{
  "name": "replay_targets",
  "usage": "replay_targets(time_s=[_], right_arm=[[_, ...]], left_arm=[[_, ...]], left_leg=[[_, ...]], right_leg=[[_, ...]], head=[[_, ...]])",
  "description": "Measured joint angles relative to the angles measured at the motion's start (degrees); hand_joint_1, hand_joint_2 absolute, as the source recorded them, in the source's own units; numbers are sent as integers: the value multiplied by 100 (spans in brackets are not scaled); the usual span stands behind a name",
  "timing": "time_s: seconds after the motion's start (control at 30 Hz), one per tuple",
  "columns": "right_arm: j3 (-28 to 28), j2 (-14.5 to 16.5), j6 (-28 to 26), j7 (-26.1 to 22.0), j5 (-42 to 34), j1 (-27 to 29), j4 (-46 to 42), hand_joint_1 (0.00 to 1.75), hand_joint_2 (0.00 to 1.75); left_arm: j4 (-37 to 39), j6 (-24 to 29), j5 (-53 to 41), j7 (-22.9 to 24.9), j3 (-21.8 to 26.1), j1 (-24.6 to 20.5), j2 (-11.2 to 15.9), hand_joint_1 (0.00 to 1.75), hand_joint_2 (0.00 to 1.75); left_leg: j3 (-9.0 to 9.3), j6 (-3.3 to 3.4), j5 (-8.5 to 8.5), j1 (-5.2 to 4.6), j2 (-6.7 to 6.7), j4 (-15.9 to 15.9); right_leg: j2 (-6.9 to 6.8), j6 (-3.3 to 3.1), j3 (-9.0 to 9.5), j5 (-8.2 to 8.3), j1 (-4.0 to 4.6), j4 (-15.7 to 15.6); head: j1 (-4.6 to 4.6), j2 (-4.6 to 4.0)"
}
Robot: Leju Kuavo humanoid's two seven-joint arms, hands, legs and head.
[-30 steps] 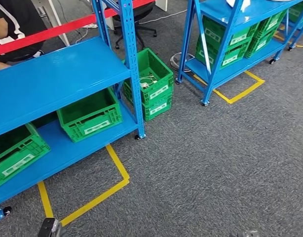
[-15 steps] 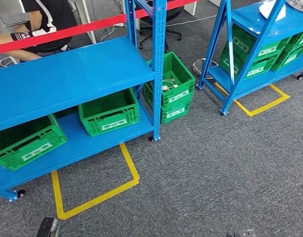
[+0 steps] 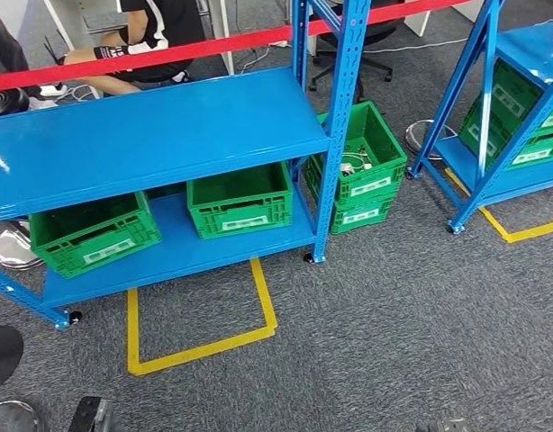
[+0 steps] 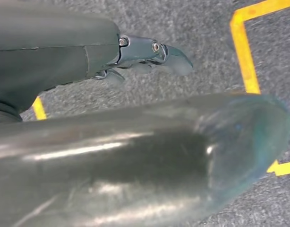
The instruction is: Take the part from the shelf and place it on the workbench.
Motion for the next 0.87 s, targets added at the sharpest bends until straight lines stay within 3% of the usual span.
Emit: replay_targets(time_s=[0.03,0.1,0.17,0.2,0.23,0.27,0.33,0.4,0.43,0.5,0.57,0.63,0.7,0.73,0.77,0.8,0.83,0.87], right_arm=[[1,-1,-1,-2,0,-3,-1,0,0],[4,-1,-3,-2,0,6,-1,0,0],[14,-1,-4,-2,0,17,0,0,0],[19,-1,-3,-2,0,16,1,0,0],[22,-1,-8,-2,-4,13,1,0,0],[27,-1,-23,-2,-19,7,1,0,0],[56,-7,-83,-3,-78,-13,1,0,0],[103,-26,-162,-8,-161,-35,1,0,0],[133,-44,-199,-12,-204,-48,1,0,0],[199,-96,-260,-23,-276,-91,0,0,0],[265,-145,-315,-43,-338,-120,-1,0,0],[340,-192,-378,-60,-406,-120,3,0,0],[406,-232,-413,-67,-446,-120,7,0,0],[430,-244,-418,-69,-453,-123,8,0,0],[451,-256,-421,-70,-456,-126,8,0,0],[467,-268,-423,-71,-457,-128,8,0,0],[482,-277,-425,-71,-459,-132,9,0,0],[489,-283,-425,-71,-460,-133,9,0,0]], left_arm=[[0,1,0,0,-7,1,1,0,0],[0,2,0,0,-20,-24,2,0,0],[0,2,0,0,-26,-46,3,0,0],[1,2,0,0,-30,-41,3,0,0],[1,3,2,0,-34,-33,3,0,0],[2,7,12,0,-38,-27,3,0,0],[2,27,42,-1,-49,-36,4,0,0],[3,57,84,-15,-62,-68,5,0,0],[4,70,111,-26,-75,-75,8,0,0],[8,86,151,-48,-103,-56,11,0,0],[11,100,187,-62,-124,-46,13,0,0],[14,116,223,-76,-142,-68,11,0,0],[20,123,245,-82,-160,-76,11,0,0],[22,123,253,-83,-170,-74,12,0,0],[23,124,258,-83,-181,-71,13,0,0],[24,124,262,-83,-191,-73,13,0,0],[24,124,264,-83,-198,-75,16,0,0],[24,124,264,-83,-201,-77,17,0,0]], left_leg=[[-50,-25,-68,-7,107,92],[-307,-57,-382,-28,413,616],[-656,-70,-693,-32,544,1325],[-744,-66,-722,-33,563,1509],[-727,-55,-641,-35,575,1486],[-606,-36,-476,-42,600,1262],[-201,26,-131,-89,845,506],[33,87,-9,-136,1053,36],[47,106,-13,-148,1047,-30],[40,158,9,-130,903,-54],[54,213,43,-91,775,-88],[50,245,63,-69,641,-95],[44,251,66,-67,493,-92],[48,249,66,-63,416,-89],[57,242,65,-56,336,-85],[67,226,63,-45,255,-79],[72,198,59,-42,176,-69],[75,182,56,-38,135,-64]], right_leg=[[-68,-40,4,15,-3,-19],[-225,-99,10,25,3,-45],[-390,-130,3,15,25,-47],[-468,-138,4,8,35,-47],[-544,-141,9,2,43,-47],[-617,-140,19,-4,50,-47],[-750,-114,47,-29,75,-37],[-869,-68,63,-59,109,-34],[-934,-43,77,-70,122,-40],[-1005,9,118,-95,118,-53],[-762,73,38,-280,99,199],[-421,120,-274,-636,78,881],[-318,138,-579,-830,70,1478],[-305,142,-615,-773,66,1518],[-284,146,-533,-601,56,1312],[-218,156,-364,-373,36,940],[-70,173,-183,-203,8,548],[5,182,-72,-95,-8,310]], head=[[-17,0],[-54,0],[-68,0],[-68,0],[-68,0],[-69,0],[-72,0],[-74,0],[-75,0],[-77,0],[-57,0],[-29,0],[-24,0],[-24,0],[-25,0],[-25,0],[-22,0],[-21,0]])
